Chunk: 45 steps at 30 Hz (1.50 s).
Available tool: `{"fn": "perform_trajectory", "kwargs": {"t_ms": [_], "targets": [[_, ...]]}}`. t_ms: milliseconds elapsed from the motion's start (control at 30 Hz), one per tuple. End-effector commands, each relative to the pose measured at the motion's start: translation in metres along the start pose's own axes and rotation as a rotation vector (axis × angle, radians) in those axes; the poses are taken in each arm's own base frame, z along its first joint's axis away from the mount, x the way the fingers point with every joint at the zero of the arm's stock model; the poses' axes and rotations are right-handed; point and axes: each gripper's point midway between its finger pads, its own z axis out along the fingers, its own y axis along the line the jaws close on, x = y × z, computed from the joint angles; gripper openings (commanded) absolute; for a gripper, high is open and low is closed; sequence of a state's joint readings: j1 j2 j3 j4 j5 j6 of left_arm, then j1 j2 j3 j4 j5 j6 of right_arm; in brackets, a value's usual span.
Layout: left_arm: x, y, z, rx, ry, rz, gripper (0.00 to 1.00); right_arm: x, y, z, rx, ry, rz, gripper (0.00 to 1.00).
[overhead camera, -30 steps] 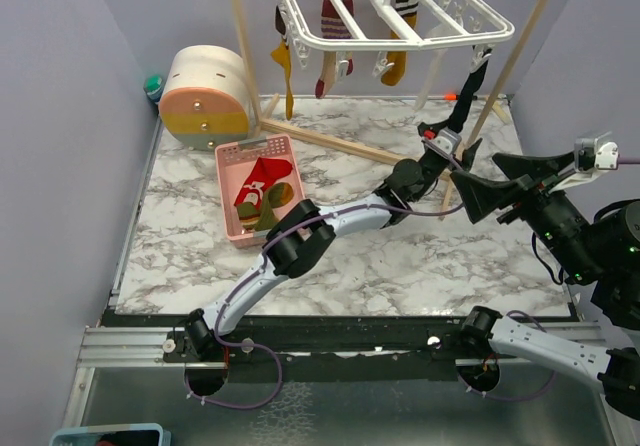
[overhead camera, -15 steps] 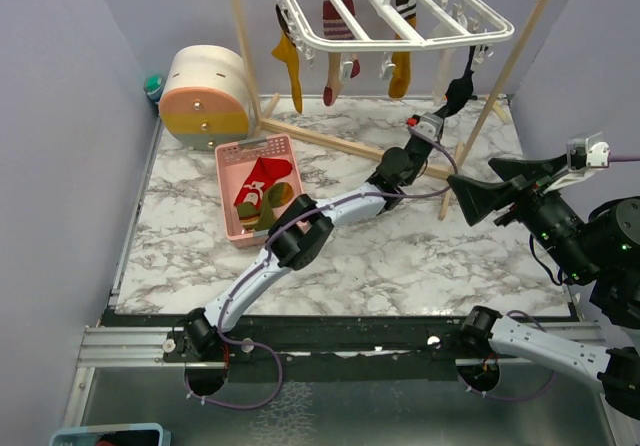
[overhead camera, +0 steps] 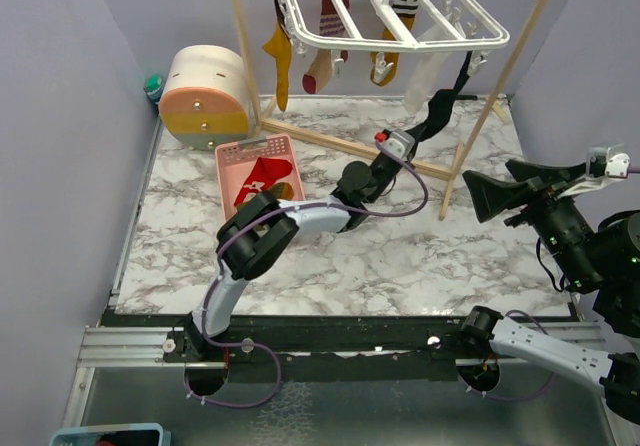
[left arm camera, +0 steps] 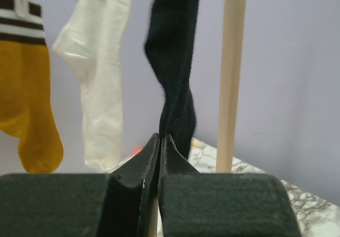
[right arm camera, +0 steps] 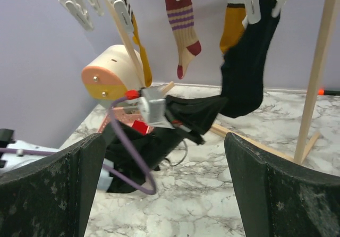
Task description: Remove the socks clipped to the hanger
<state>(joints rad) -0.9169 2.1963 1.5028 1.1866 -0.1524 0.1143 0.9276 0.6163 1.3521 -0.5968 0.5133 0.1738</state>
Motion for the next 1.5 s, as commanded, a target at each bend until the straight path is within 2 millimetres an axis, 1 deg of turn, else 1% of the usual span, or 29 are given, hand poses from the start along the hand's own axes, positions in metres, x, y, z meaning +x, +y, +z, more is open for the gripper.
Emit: {"fn": "perform_trajectory", "kwargs": {"t_ms": [0, 133, 200, 233, 267, 300, 333, 367, 400, 433, 467, 500, 533, 567, 600, 633, 667, 733, 800, 833, 867, 967, 1033, 1167, 1233, 1333, 1467], "targets": [[-0.063, -0.003, -0.020, 0.056, -0.110, -0.002, 0.00, -0.004, -0.010, 0.001, 0.056, -0.032, 0.002, 0.98], [-0.068, -0.003, -0.034, 0.069, -0.091, -0.001, 0.00, -0.001, -0.005, 0.004, 0.041, -0.023, 0.004, 0.98], [-0.069, -0.004, -0.037, 0.072, -0.088, -0.012, 0.00, -0.002, -0.005, 0.004, 0.038, -0.025, 0.010, 0.98], [-0.067, -0.006, -0.037, 0.077, -0.086, -0.019, 0.02, -0.002, -0.005, 0.004, 0.038, -0.026, 0.012, 0.98], [-0.063, -0.008, -0.035, 0.085, -0.083, -0.021, 0.20, -0.003, -0.005, 0.002, 0.037, -0.031, 0.017, 0.98], [-0.059, -0.011, -0.030, 0.095, -0.082, -0.024, 0.48, -0.004, -0.006, 0.001, 0.037, -0.034, 0.021, 0.98], [-0.049, -0.016, -0.024, 0.119, -0.075, -0.024, 0.71, -0.005, -0.007, 0.000, 0.037, -0.037, 0.027, 0.98], [-0.044, -0.022, -0.012, 0.141, -0.078, -0.030, 0.85, -0.005, -0.007, -0.001, 0.038, -0.037, 0.030, 0.98], [-0.030, -0.030, 0.000, 0.185, -0.065, -0.036, 0.91, -0.006, -0.007, -0.003, 0.037, -0.038, 0.033, 0.98], [-0.018, -0.037, 0.012, 0.222, -0.056, -0.052, 0.93, -0.008, -0.008, -0.004, 0.036, -0.038, 0.036, 0.98], [-0.010, -0.041, 0.027, 0.251, -0.061, -0.080, 0.94, -0.008, -0.008, -0.005, 0.036, -0.035, 0.040, 0.98], [0.003, -0.046, 0.038, 0.283, -0.061, -0.106, 0.94, -0.011, -0.009, -0.007, 0.035, -0.036, 0.045, 0.98], [0.004, -0.048, 0.052, 0.314, -0.083, -0.136, 0.84, -0.013, -0.010, -0.010, 0.040, -0.039, 0.050, 0.98], [0.013, -0.048, 0.065, 0.335, -0.084, -0.169, 0.31, -0.015, -0.012, -0.013, 0.042, -0.038, 0.054, 0.98], [0.021, -0.048, 0.076, 0.349, -0.077, -0.196, 0.02, -0.018, -0.014, -0.017, 0.044, -0.043, 0.060, 0.98], [0.026, -0.045, 0.084, 0.343, -0.077, -0.216, 0.00, -0.021, -0.017, -0.021, 0.053, -0.047, 0.065, 0.97], [0.030, -0.042, 0.087, 0.332, -0.084, -0.224, 0.00, -0.024, -0.020, -0.024, 0.059, -0.053, 0.070, 0.97], [0.033, -0.038, 0.088, 0.316, -0.081, -0.215, 0.00, -0.028, -0.027, -0.032, 0.076, -0.064, 0.079, 0.97], [0.035, -0.036, 0.083, 0.321, -0.058, -0.198, 0.00, -0.028, -0.031, -0.036, 0.088, -0.068, 0.077, 0.97], [0.025, -0.033, 0.082, 0.325, -0.061, -0.186, 0.00, -0.027, -0.032, -0.036, 0.090, -0.064, 0.069, 0.97], [0.025, -0.032, 0.078, 0.330, -0.047, -0.176, 0.00, -0.025, -0.031, -0.034, 0.089, -0.059, 0.059, 0.97], [0.020, -0.026, 0.064, 0.327, -0.022, -0.150, 0.00, -0.015, -0.024, -0.023, 0.073, -0.025, 0.019, 0.97], [0.010, -0.024, 0.054, 0.326, -0.016, -0.135, 0.00, -0.010, -0.016, -0.014, 0.053, -0.012, 0.002, 0.97], [-0.011, -0.021, 0.035, 0.327, -0.011, -0.110, 0.00, -0.010, -0.007, -0.004, 0.027, -0.021, -0.010, 0.97], [-0.020, -0.019, 0.026, 0.330, -0.003, -0.101, 0.00, -0.010, -0.006, -0.002, 0.027, -0.021, -0.014, 0.97], [-0.041, -0.016, 0.015, 0.331, -0.009, -0.080, 0.00, -0.008, -0.007, 0.000, 0.038, -0.017, -0.018, 0.97], [-0.063, -0.010, -0.003, 0.335, -0.008, -0.034, 0.00, -0.008, -0.012, 0.001, 0.069, -0.020, -0.022, 0.97]]}}
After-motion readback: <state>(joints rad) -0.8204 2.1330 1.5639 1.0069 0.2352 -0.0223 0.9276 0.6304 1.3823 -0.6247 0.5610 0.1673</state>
